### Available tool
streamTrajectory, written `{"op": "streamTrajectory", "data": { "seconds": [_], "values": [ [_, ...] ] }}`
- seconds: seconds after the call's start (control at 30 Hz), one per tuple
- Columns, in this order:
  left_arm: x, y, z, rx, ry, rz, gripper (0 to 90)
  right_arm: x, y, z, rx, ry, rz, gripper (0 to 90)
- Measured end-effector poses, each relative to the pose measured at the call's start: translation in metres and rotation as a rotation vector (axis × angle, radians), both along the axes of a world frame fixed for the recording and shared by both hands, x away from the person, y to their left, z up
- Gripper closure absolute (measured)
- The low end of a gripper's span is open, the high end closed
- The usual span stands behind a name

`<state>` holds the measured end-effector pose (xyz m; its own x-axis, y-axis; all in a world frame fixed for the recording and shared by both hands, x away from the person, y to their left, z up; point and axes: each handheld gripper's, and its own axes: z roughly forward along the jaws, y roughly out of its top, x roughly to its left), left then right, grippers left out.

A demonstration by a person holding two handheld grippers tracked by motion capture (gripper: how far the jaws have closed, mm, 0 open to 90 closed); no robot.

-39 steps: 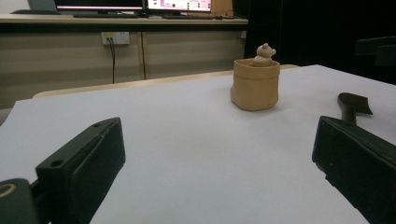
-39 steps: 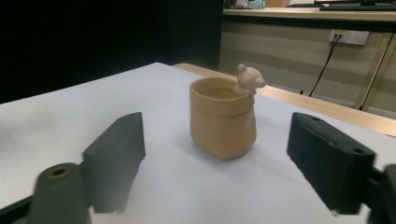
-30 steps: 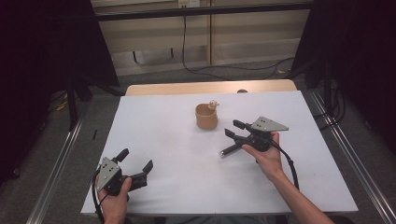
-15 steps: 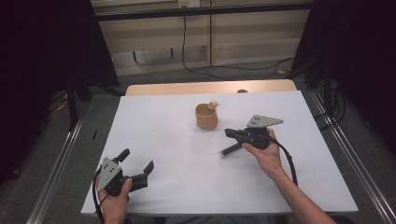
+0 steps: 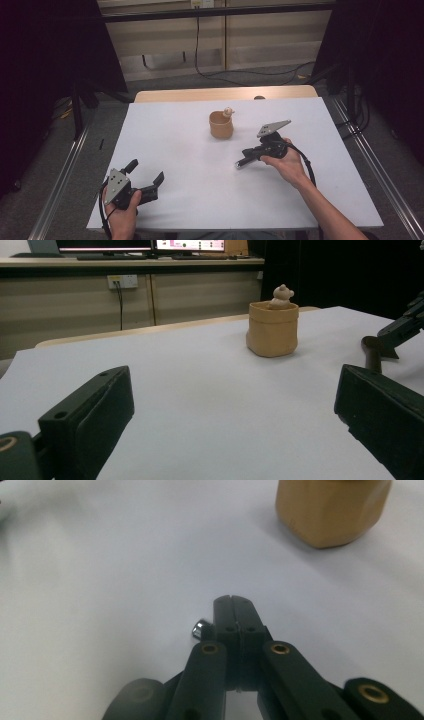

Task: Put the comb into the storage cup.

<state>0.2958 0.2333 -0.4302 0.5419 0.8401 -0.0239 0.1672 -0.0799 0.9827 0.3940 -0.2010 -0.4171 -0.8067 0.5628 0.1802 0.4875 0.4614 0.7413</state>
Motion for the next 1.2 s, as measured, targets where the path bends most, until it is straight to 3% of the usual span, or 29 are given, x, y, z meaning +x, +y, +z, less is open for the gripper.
{"op": "streamTrajectory", "data": {
  "seconds": [0.37,0.43,0.6,0.8,1.0,1.2],
  "values": [
    [0.001,0.002,-0.001,-0.021,0.017,0.004,2.6,0.003,0.011,-0.001,-0.108,0.101,0.082,90.0],
    [0.001,0.002,-0.001,-0.019,0.016,0.002,2.6,0.004,0.011,-0.001,-0.122,0.093,0.066,90.0],
    [0.002,0.003,-0.002,-0.023,0.028,-0.003,2.6,0.003,0.014,-0.005,-0.141,0.120,0.118,90.0],
    [0.002,0.004,-0.002,-0.035,0.036,0.002,2.6,0.001,0.021,-0.013,-0.208,0.149,0.131,90.0],
    [0.002,0.003,-0.002,-0.045,0.045,-0.008,2.6,0.002,0.020,-0.015,-0.201,0.138,0.116,90.0],
    [0.001,0.005,-0.001,-0.030,0.036,-0.002,2.6,0.005,0.022,-0.018,-0.194,0.133,0.108,90.0]
  ]
}}
